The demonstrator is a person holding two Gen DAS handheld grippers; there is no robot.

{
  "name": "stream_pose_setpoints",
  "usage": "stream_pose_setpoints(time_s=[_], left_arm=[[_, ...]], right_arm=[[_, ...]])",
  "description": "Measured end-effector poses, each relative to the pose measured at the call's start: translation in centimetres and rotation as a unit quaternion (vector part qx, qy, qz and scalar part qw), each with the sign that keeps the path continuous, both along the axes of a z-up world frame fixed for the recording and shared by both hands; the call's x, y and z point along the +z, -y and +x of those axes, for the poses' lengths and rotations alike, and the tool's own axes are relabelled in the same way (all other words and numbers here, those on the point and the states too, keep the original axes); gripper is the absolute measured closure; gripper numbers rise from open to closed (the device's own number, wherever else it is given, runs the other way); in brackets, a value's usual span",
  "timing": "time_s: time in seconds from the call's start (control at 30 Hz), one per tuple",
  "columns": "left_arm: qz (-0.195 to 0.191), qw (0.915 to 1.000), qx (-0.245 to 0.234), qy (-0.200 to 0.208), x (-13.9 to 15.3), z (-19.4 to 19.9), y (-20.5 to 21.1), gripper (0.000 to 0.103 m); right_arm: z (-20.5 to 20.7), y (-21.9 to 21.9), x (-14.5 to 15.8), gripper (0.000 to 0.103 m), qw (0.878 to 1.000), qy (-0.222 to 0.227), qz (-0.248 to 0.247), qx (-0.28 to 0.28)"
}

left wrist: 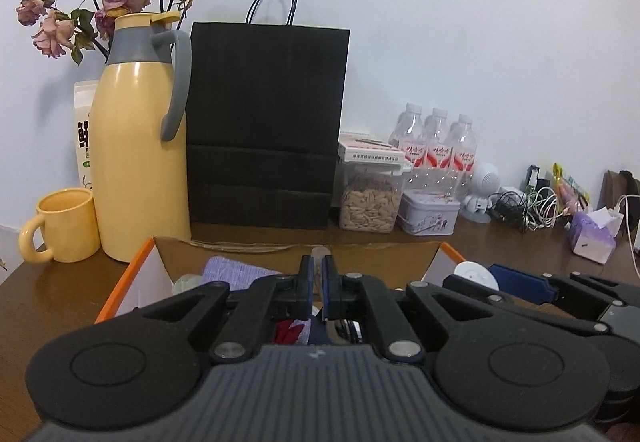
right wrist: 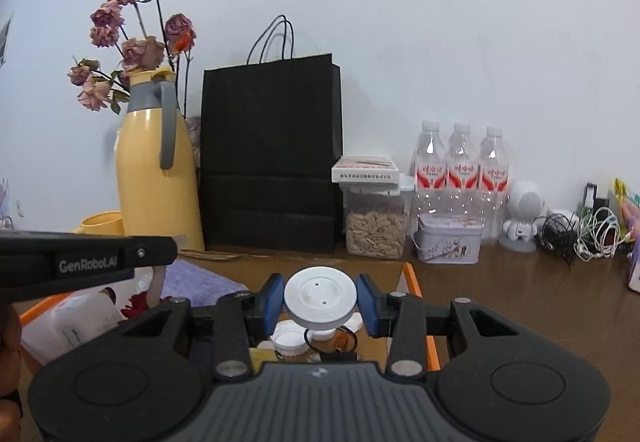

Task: Organize objects
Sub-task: 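Open the right tool over the box to drop the white disc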

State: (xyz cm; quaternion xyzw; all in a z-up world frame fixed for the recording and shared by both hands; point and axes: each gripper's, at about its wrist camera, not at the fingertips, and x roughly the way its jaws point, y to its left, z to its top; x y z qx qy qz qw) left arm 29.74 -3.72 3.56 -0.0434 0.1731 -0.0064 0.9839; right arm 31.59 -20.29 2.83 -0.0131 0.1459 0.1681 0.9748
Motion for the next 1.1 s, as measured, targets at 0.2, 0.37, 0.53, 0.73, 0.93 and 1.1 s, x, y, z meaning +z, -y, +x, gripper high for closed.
stream_pose_setpoints(time_s=[0.2,0.37,0.53,0.73,0.93,1.1], left_arm=[[0.009,0.9999,0.011,0.005,-0.3,-0.6,-0.3,0.090],[0.017,0.9975,0.048,0.050,-0.1,-1.9,-0.7,0.000],[0.017,0.9971,0.048,0.056,0.3,-2.2,-0.8,0.000],[0.018,0.9971,0.047,0.056,0.4,-2.2,-0.8,0.000],[0.020,0.9959,0.064,0.060,0.7,-2.9,-1.1,0.000],[0.017,0.9957,0.063,0.066,1.6,-5.5,-1.6,0.000]], right_arm=[[-0.4,0.5,-0.4,0.062,1.000,-0.005,0.005,0.008],[-0.9,0.6,-0.5,0.012,1.000,-0.003,0.007,0.011],[-1.0,0.6,-0.5,0.000,1.000,-0.004,0.008,0.010],[-1.2,0.7,-0.4,0.000,1.000,-0.001,0.009,0.007],[-1.9,0.9,0.0,0.000,1.000,0.007,0.016,0.011],[-3.5,1.1,0.8,0.000,1.000,0.015,0.016,0.006]])
